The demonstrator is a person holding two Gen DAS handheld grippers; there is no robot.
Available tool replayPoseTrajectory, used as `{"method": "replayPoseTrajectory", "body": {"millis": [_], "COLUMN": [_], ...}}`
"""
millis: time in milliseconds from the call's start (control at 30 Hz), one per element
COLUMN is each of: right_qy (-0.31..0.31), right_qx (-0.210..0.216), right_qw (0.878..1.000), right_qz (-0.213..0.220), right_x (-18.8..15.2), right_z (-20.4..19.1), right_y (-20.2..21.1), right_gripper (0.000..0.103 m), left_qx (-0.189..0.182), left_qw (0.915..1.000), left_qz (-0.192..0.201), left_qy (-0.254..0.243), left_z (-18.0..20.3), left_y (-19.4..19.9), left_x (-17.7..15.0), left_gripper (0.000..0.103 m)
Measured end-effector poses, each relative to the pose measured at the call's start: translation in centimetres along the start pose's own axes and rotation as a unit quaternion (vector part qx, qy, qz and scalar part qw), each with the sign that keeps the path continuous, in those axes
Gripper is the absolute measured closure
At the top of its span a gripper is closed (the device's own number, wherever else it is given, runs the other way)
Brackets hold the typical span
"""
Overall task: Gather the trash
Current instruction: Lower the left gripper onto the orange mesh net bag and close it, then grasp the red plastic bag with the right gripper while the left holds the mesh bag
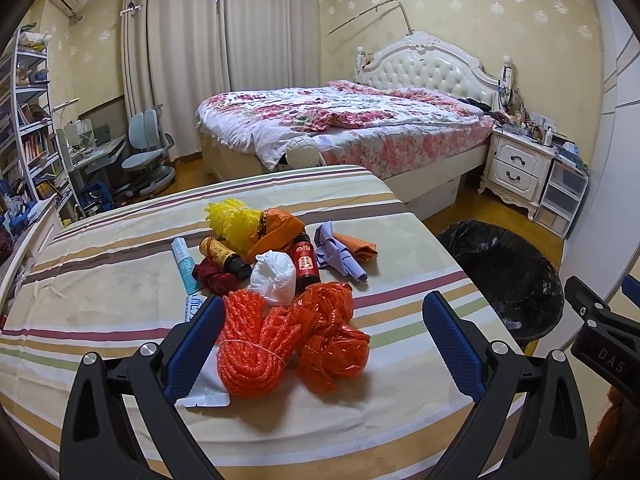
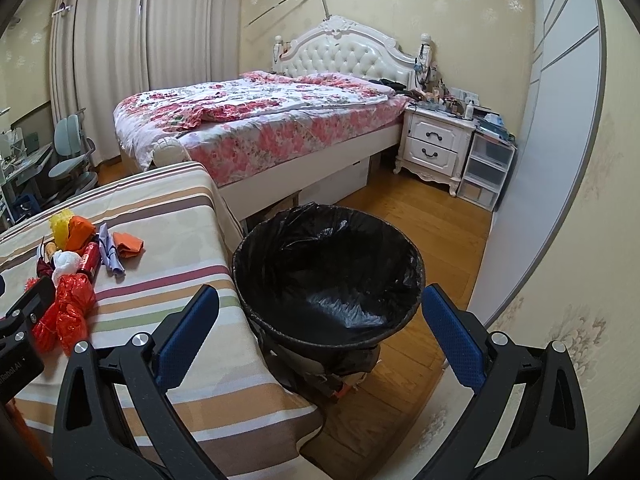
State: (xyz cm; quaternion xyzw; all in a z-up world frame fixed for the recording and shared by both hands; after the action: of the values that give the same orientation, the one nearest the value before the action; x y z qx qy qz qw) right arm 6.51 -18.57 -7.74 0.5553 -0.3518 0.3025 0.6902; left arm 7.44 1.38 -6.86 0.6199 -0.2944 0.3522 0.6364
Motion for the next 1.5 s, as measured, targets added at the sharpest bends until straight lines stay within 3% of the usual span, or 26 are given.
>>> {"method": "replayPoseTrajectory", "body": {"millis": [133, 200, 400, 700, 1067, 1267, 1500], "right_qy": [0.002, 0.002, 0.01, 0.032, 0.027, 0.023, 0.023], "right_qx": [0.008, 0.015, 0.039, 0.08, 0.083, 0.091, 0.099], "right_qw": [1.0, 1.0, 0.999, 0.996, 0.995, 0.995, 0.994], "right_qz": [-0.002, -0.004, -0.017, -0.03, -0.038, -0.043, -0.049], "right_x": [0.2, 0.3, 0.5, 0.0, -0.1, -0.7, -1.5], "right_z": [-0.5, -0.9, -2.5, -6.0, -5.6, -5.5, -5.8], "right_y": [0.1, 0.3, 0.2, 0.2, -0.1, -0.4, -0.6], "right_gripper": [0.005, 0.013, 0.026, 0.032, 0.032, 0.032, 0.032], "left_qx": [0.009, 0.004, 0.016, 0.041, 0.025, 0.031, 0.012], "left_qw": [1.0, 1.0, 0.9998, 0.9988, 0.9991, 0.9982, 0.9977], "left_qz": [-0.003, -0.007, -0.011, -0.021, -0.035, -0.048, -0.066], "left_qy": [0.0, -0.001, 0.001, 0.014, -0.007, -0.017, -0.01], "left_z": [-1.4, -1.9, -5.0, -8.9, -6.3, -5.7, -5.4], "left_y": [0.2, 0.3, 0.9, 1.0, -0.4, -1.6, -2.3], "left_x": [0.0, -0.1, -0.7, -1.5, -2.1, -2.8, -3.7], "left_gripper": [0.015, 0.024, 0.024, 0.024, 0.025, 0.037, 0.061]}}
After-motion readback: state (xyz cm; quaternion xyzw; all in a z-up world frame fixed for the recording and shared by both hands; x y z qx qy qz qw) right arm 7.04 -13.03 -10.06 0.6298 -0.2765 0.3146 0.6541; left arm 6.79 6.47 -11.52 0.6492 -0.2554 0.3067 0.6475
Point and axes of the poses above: each gripper's, at about its wrist camera, not at the fingertips, and y roughly against the way its jaws point, z to its right, x to its top, the point moved 10 cm from there along -y, roughly the way its jaws point, and after that the axes turned 6 degrees about y, right-handed, at the moved point
